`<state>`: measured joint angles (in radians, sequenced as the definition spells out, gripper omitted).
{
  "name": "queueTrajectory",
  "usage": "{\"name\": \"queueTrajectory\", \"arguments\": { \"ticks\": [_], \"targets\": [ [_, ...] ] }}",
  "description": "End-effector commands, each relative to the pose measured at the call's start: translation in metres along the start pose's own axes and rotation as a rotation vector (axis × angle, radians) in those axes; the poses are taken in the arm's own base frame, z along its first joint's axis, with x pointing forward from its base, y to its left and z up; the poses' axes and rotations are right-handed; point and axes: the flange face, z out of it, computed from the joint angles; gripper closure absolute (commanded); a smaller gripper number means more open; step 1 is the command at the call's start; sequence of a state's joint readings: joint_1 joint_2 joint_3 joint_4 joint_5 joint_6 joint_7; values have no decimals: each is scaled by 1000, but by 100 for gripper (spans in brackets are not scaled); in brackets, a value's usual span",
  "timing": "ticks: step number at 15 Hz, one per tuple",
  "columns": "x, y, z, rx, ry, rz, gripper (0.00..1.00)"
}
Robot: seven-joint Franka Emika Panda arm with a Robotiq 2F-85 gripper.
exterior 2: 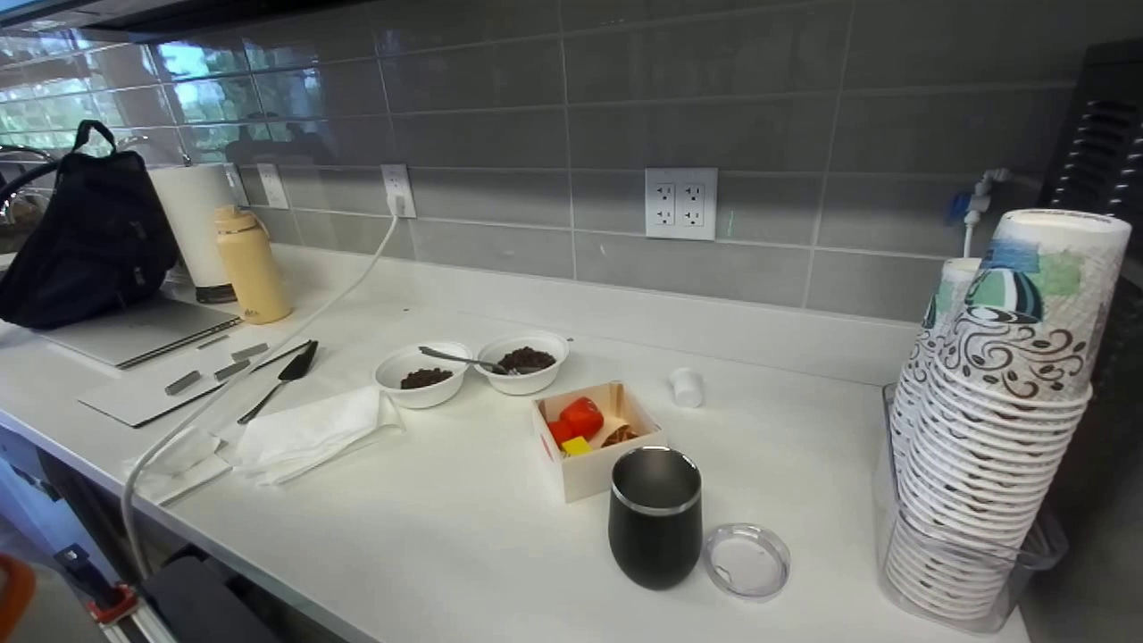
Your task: Open the left door of the cabinet above the black thermos then close it.
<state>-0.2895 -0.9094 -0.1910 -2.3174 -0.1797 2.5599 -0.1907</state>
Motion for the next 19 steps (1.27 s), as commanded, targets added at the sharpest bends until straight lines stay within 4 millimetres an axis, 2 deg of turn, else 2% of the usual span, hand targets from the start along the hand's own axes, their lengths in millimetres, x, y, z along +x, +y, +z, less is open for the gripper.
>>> {"name": "queueTrajectory", "arguments": {
  "ticks": [1, 10, 13, 19],
  "targets": [
    [-30, -8, -11, 122, -112, -81, 0],
    [-106, -59, 7, 473, -418, -292, 0],
    [-131, -78, 15, 494, -493, -333, 0],
    [-154, -95, 28, 517, -533, -338, 0]
  ]
}}
